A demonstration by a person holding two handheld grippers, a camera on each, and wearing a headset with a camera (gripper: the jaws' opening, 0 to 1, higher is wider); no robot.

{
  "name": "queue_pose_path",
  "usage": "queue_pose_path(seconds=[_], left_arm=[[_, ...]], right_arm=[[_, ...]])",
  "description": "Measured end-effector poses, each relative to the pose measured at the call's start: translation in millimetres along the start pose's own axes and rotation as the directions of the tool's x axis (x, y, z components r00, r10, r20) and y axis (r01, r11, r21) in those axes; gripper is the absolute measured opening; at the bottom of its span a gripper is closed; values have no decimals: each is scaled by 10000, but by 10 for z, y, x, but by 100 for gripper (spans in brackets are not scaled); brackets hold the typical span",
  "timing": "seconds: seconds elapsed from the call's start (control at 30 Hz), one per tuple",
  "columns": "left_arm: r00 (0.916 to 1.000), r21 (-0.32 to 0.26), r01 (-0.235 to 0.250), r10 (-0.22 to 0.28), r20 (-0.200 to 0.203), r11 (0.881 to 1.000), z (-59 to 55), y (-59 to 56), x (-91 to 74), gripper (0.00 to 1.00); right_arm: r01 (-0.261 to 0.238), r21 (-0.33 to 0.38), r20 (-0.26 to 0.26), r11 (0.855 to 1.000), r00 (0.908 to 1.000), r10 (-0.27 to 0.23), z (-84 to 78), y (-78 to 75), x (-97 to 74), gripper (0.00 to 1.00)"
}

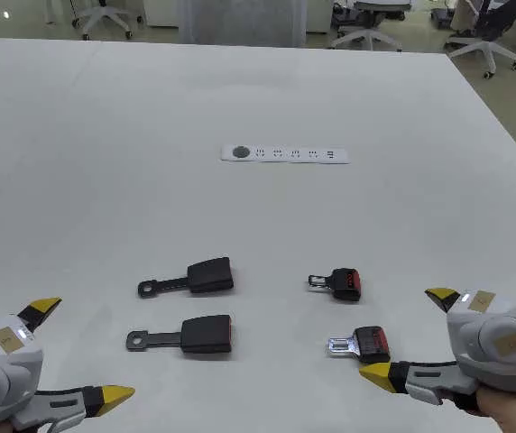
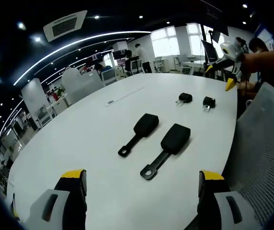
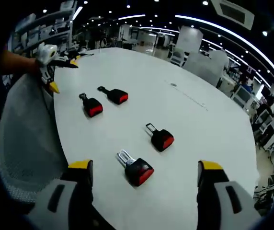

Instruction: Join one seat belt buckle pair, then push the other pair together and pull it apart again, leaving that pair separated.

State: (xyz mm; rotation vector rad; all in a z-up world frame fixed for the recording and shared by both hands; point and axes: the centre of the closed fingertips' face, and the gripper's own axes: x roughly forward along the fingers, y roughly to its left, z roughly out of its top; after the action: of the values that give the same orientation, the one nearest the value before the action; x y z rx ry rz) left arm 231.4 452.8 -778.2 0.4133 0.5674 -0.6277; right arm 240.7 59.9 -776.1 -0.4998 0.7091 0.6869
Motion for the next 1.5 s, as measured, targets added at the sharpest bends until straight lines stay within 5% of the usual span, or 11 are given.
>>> queue_pose_path(seconds=[0.37, 0.7, 1.27, 1.43, 1.5], left_arm=[[10000, -29, -65, 65, 75, 10000, -1, 22, -3, 100], [9997, -169, -185, 187, 131, 9997, -2, 61, -15, 100], [10000, -58, -23, 23, -55, 10000, -37, 32, 17, 100], [9993, -115, -111, 107, -366, 9999, -113, 41, 15, 100], [9990, -137, -89, 83, -444, 9999, -133, 31, 14, 100]], right_arm=[[252, 60, -49, 9997, 9997, -251, 48, -148, -9, 88], [-244, -314, -40, 9992, 9997, 243, 109, 100, 177, 88], [-168, 216, 907, 9996, 9958, 147, 262, 50, 163, 100], [-150, 245, 607, 9996, 9981, 135, 192, 64, 151, 100], [-487, 61, 495, 9988, 9976, 483, 201, 141, 166, 100]])
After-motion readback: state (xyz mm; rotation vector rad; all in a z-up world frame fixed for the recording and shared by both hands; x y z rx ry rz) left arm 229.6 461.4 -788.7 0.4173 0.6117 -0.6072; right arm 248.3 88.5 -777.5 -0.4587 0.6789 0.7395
